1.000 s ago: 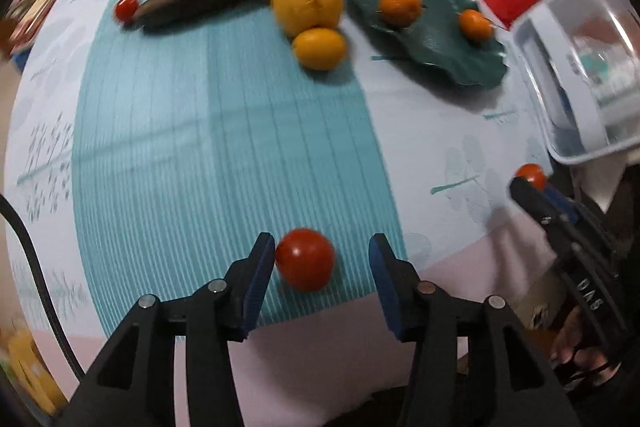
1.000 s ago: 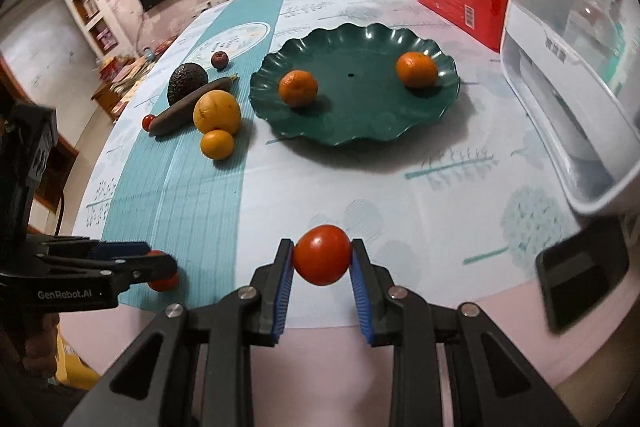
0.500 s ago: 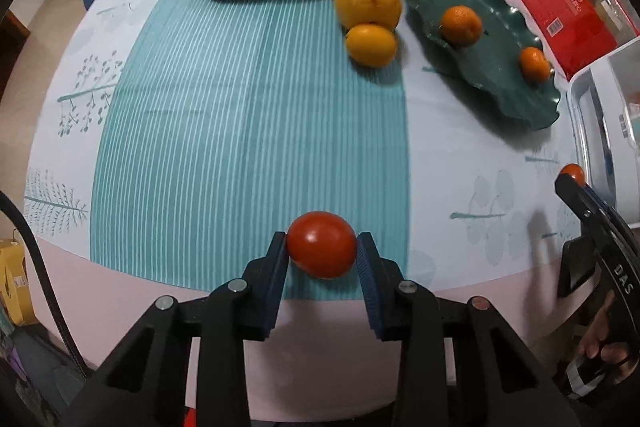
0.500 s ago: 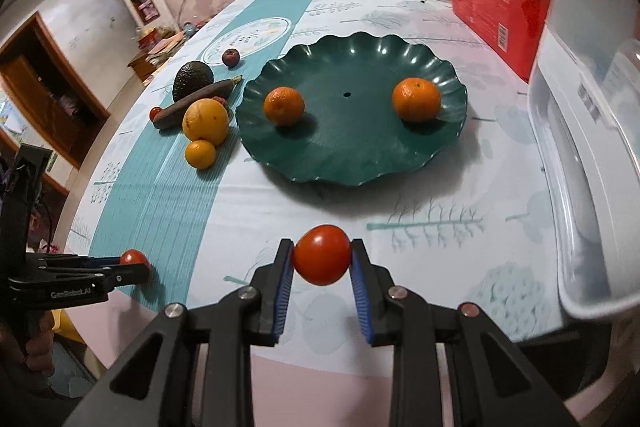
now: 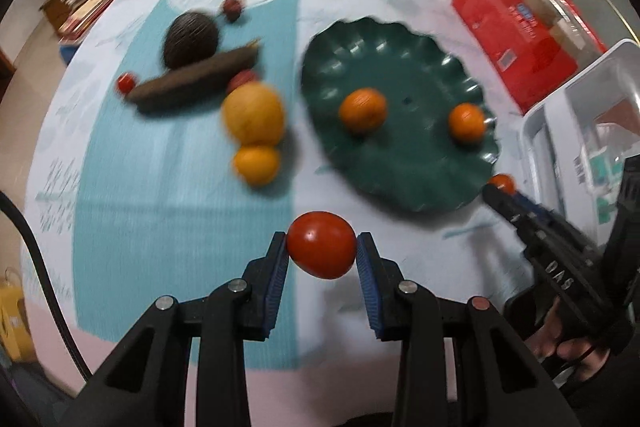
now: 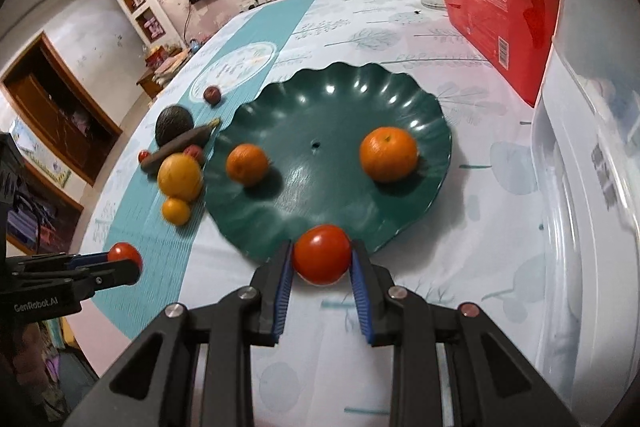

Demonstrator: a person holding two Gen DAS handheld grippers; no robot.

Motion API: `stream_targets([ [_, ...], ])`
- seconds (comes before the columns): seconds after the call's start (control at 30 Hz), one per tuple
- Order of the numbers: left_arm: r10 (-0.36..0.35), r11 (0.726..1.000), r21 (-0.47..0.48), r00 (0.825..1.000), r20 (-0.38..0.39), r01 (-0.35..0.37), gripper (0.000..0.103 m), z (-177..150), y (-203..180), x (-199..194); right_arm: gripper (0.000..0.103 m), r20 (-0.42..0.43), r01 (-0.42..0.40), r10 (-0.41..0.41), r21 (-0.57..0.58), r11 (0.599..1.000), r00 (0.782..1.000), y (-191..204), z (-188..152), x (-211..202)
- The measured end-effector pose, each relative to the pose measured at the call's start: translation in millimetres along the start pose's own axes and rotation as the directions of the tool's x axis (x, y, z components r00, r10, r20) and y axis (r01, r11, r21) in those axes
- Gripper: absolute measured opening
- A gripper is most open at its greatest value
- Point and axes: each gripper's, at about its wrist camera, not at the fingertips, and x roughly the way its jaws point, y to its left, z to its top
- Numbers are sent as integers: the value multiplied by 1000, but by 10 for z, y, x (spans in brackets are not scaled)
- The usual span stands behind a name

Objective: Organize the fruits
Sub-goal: 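Carry both tomatoes to the green plate and open both tools to release, then withdraw both open tools from the plate toward the remaining fruit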

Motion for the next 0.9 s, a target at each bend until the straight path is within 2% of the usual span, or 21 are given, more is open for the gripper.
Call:
stream_targets([
  [0.2,-63,996,60,997,34,61,33,313,-279,132,28,-18,-45,46,42,998,999,-106,63,155],
  [0.33,-102,992,75,995,19,100,33,399,-333,291,28,-21,-80,81,54,995,997,-136,93,253],
  [0.4,-110,991,82,994,0,109,34,424,-352,366,28,5,-64,64,36,997,998,-121,119,263],
  [0.47,-115,989,92,993,-21,117,37,436,-373,423,28,30,-44,43,23,999,999,-115,142,264],
  [0.53,-118,987,105,992,-40,121,51,440,-387,462,29,34,-38,38,21,999,999,-132,150,286],
  [0.6,-112,986,116,993,-47,117,56,453,-397,487,31,23,-39,38,38,999,999,-157,149,317],
  [0.7,-95,988,120,995,-44,100,62,471,-380,510,36,27,-26,24,81,996,999,-220,124,295],
  [0.9,-90,993,71,996,-5,90,64,465,-277,421,45,50,-4,-1,102,995,999,-272,95,182],
])
